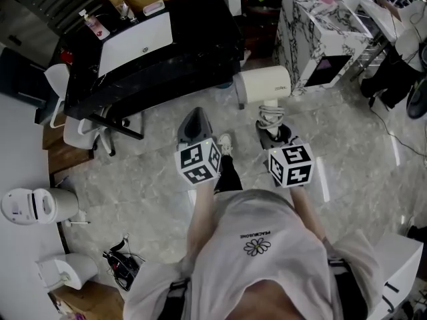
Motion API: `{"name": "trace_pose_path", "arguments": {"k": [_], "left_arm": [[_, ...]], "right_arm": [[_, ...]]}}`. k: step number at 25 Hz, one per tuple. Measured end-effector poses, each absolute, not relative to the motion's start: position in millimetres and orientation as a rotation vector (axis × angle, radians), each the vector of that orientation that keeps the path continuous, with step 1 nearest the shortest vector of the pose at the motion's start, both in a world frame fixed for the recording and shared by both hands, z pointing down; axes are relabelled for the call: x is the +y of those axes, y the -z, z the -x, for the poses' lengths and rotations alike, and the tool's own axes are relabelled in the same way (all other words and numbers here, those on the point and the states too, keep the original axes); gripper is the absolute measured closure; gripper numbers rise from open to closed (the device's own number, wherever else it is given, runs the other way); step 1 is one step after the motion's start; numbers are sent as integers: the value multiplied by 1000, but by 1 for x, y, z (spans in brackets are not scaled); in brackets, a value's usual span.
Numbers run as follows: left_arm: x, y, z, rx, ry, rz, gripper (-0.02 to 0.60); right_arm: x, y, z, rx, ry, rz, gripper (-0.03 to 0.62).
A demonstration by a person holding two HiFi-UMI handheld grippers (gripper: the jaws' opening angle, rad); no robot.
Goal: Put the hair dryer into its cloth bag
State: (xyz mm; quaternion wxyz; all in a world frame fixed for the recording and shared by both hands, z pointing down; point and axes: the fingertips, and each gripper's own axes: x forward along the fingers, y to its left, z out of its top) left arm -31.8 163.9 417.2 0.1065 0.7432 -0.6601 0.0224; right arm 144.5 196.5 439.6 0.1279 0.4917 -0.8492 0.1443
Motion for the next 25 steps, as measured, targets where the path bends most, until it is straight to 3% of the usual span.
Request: {"name": "trace_pose_path", "arguments": {"k": [25], "left_arm": [[-166,-349,128,-1843,-101,-2420,566]], "right_arm": [[-142,-379,-36,-2469,-438,-1522,450]]}}
